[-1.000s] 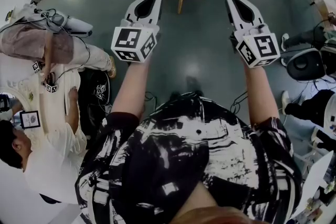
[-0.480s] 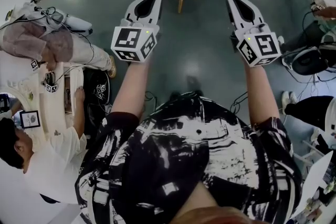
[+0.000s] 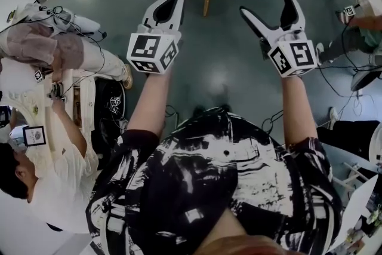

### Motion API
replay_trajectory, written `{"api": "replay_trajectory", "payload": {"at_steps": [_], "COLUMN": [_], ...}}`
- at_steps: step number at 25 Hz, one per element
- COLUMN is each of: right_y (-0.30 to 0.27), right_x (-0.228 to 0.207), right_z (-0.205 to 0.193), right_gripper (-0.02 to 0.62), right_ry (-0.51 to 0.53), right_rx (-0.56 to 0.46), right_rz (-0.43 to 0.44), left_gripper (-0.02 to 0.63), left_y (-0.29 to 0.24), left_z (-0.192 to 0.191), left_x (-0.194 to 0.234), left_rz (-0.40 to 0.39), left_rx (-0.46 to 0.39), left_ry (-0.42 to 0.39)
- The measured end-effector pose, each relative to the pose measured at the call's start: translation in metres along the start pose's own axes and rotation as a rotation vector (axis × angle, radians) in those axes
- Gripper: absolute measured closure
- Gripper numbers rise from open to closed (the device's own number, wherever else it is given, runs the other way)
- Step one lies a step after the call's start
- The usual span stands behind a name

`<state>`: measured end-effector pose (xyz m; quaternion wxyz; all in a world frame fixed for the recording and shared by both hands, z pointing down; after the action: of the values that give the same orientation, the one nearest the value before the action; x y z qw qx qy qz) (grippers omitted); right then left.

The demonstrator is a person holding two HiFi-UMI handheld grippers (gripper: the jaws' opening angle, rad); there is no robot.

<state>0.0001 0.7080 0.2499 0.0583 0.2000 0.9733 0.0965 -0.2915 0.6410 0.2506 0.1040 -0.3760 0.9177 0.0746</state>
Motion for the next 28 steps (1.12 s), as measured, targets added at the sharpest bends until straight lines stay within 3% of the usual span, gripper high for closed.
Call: {"api": "replay_trajectory", "payload": {"at_steps": [9,19,28], "right_y": [-0.001,0.019,-0.025], "right_x": [-0.022,-0.064,-0.097], "right_z": [-0.011,-0.010,-0.015], "right_gripper": [0.020,0.020,0.020], "right_ry": [-0.007,0.011,0.034], "right_rx": [0.053,0.034,0.033], "right_rz": [0.020,0.030,0.031], "left_gripper": [0.606,0.606,0.606], "left_y": [-0.029,-0.054,-0.107], "left_z": [-0.005,-0.009,-0.025], "left_x": [0.004,-0.023,0.005], "left_rz": [0.010,0.005,-0.006], "left_rx": [0.013,0.030,0.013], "left_ry": [-0.008,-0.049,-0.043]}}
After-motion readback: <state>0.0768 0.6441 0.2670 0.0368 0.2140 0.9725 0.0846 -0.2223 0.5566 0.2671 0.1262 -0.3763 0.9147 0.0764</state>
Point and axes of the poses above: the fingertips, and each gripper's own axes: y backward along the fingers, x to its left, z out of its top, the point moved 10 cm from there along y, backward along the fingers, and after that the axes turned 9 degrees about -y, right-handed, at the moved point
